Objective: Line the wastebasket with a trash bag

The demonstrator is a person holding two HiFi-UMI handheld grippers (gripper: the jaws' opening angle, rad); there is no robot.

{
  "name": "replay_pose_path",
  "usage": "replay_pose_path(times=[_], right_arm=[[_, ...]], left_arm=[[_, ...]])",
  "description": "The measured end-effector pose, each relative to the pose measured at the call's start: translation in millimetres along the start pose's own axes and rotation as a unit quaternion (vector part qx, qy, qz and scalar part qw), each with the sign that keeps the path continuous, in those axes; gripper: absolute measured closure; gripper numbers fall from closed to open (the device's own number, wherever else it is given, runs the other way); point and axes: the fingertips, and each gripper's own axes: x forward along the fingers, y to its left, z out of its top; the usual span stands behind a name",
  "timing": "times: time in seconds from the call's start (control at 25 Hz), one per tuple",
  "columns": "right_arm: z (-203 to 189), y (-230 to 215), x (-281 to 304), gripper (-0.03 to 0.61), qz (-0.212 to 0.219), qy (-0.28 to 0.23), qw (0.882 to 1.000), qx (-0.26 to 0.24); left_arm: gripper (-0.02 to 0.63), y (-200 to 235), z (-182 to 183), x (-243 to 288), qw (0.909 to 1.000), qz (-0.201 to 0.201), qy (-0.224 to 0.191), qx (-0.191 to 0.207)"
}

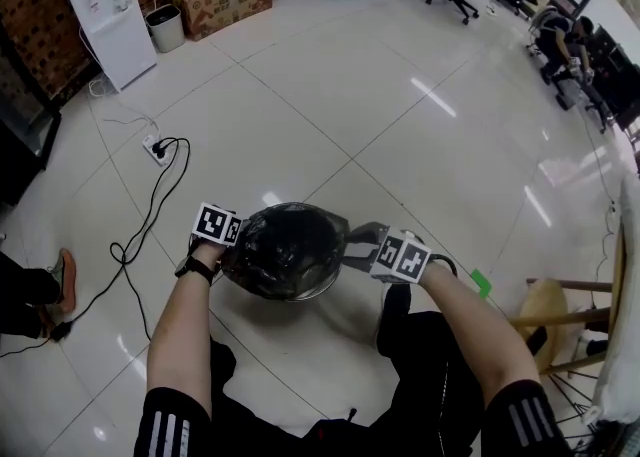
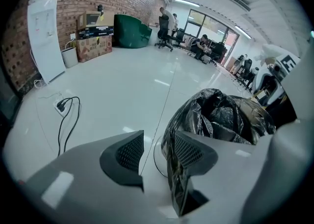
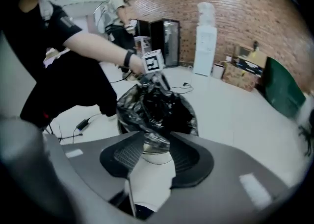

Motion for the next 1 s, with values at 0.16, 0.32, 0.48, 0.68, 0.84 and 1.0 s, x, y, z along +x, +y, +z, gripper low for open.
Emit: replay_pose_path(times=[0.16,0.32,0.48,0.68,0.84,1.0], right_arm=[[-0.4,34.7,14.2,0.359,-0.005,0.054,0.99,-0.128],[-12.4,34.2,30.8,0.41,-0.049,0.104,0.975,-0.192],[-25.2,42.7,32.9,0.571,-0.048,0.131,0.974,-0.181],[-52.0,64.6,31.6,0.571,-0.016,0.164,0.974,-0.154],[-82.4,74.6,44.4,0.571,0.005,0.183,0.971,-0.153],[-95.8,78.7,64.2,0.571,0.003,0.18,0.973,-0.146]], left_arm=[[0.428,-2.6,1.5,-3.8,1.0,0.003,0.001,0.008],[0.432,-3.5,0.0,-4.8,0.9999,0.006,0.003,0.012],[0.433,-3.7,0.7,-5.2,0.9999,0.004,0.002,0.014],[0.433,-2.8,0.5,-7.9,0.9999,0.0,-0.002,0.01],[0.433,-3.8,-5.9,-5.5,1.0,-0.003,0.002,0.005],[0.433,-5.2,-8.7,-4.9,1.0,-0.002,0.004,0.005]])
